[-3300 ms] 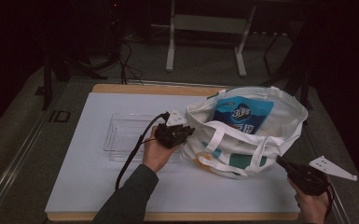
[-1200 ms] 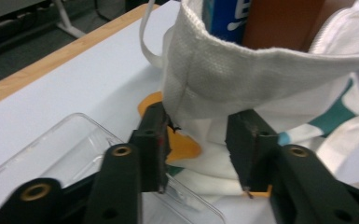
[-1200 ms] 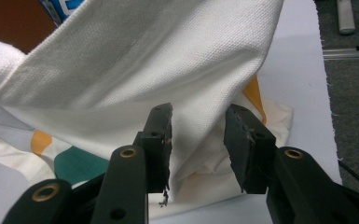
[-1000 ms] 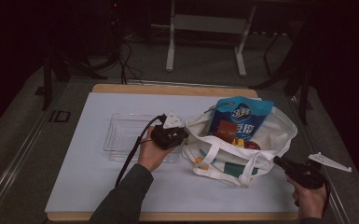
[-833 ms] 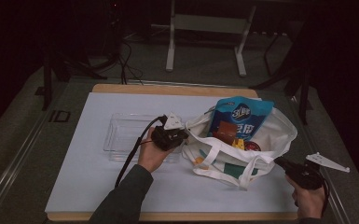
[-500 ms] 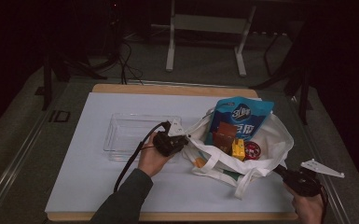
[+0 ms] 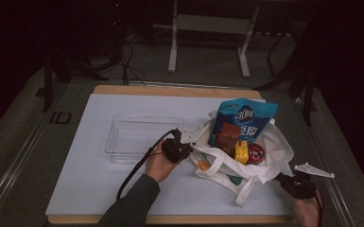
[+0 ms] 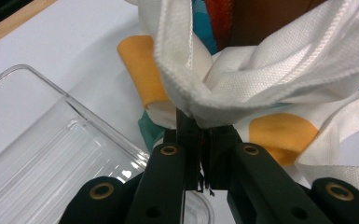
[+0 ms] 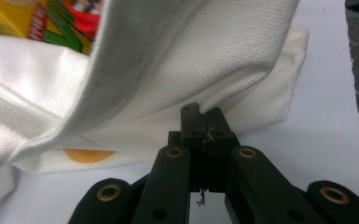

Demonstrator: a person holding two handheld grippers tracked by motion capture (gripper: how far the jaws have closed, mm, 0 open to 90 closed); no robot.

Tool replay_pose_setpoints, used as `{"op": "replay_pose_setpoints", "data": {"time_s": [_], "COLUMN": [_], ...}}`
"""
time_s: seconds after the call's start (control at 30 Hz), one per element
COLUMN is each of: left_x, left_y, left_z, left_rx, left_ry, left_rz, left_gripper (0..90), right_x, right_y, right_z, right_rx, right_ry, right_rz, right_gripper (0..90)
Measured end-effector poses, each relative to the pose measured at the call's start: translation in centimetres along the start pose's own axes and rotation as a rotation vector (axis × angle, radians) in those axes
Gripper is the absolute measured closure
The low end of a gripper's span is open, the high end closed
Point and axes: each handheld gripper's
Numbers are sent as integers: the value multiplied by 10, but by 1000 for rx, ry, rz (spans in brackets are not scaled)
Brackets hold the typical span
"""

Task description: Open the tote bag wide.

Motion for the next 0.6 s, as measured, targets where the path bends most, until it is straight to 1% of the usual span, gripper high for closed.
{"op": "replay_pose_setpoints", "data": {"time_s": [0.07,0.13,0.3,0.4,0.43,0.5,0.53,0.57,0.6], "left_x": [0,0,0,1,1,3,4,5,6], "left_y": [1,2,3,6,8,12,13,16,17], "left_z": [3,6,8,8,8,9,10,9,10], "left_rx": [-8,-18,-20,-5,10,40,47,58,61], "left_ry": [10,23,40,57,63,81,83,83,74], "left_rz": [3,5,0,-2,-16,-36,-38,-48,-49], "left_gripper": [868,871,871,850,827,772,757,743,726], "right_x": [2,4,4,4,3,3,3,3,4], "right_y": [-3,-4,-4,-2,1,6,9,11,14], "right_z": [-1,-3,-3,-1,0,0,0,0,1], "right_rx": [7,2,7,13,14,9,4,8,5], "right_ry": [-3,-17,-22,-14,-6,-8,-14,-7,-1], "right_rz": [12,8,11,10,7,-1,-5,-3,2], "right_gripper": [894,895,894,891,888,871,847,821,789]}}
Point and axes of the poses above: each handheld gripper's, and its own axes: y roughly backward along the jaws, x roughly out of its underside, z roughly to its left, and after that the axes turned 2 degrees about -z, right-handed
